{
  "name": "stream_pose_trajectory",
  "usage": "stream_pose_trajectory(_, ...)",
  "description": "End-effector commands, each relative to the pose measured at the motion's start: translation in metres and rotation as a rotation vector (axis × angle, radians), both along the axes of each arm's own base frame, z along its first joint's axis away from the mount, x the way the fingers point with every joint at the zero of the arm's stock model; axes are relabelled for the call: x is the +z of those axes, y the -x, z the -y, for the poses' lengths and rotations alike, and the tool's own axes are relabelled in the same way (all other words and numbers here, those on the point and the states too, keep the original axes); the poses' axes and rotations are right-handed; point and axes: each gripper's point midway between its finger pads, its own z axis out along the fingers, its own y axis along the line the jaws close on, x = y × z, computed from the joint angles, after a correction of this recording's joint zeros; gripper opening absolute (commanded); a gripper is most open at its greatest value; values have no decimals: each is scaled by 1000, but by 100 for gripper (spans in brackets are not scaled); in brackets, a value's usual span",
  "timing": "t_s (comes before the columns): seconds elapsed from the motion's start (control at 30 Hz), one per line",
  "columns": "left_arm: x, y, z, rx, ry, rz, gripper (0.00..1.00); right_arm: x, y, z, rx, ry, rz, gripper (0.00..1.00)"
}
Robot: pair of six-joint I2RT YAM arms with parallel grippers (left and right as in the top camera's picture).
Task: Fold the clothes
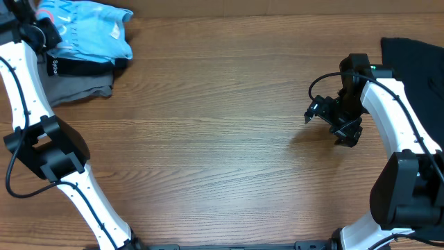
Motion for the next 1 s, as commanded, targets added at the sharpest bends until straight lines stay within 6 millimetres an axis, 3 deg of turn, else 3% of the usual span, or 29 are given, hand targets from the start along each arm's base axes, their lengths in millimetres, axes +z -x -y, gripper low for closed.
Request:
stream_pose_trajectory(0.0,50,14,-26,120,-103,55,4,16,-7,-1,6,-1,61,100)
stream_pose_trajectory(0.3,44,27,-48,200,-176,-1,4,16,-7,-1,7,0,60,100)
stream_pose_trajectory(0.53,-3,25,-57,183,-162,-84,7,16,-6,-1,7,-1,55,100)
stream_pose_trajectory(0.7,-31,23,-72,212,-193,-121,24,16,-3,-2,8,-1,43,100)
stream_pose_trajectory(0.73,-30,23,-73,213,-193,-117,34,16,-2,-2,8,-1,40,100)
stream_pose_trajectory(0.8,-26,21,-74,214,-196,-100,68,16,-2,-2,8,-1,41,100)
stream_pose_trajectory(0.83,-18,21,-74,215,-200,-88,95,16,-3,-2,8,-1,44,100)
stream_pose_trajectory(0.97,9,18,-64,196,-187,-29,94,16,-4,-2,8,-1,48,100)
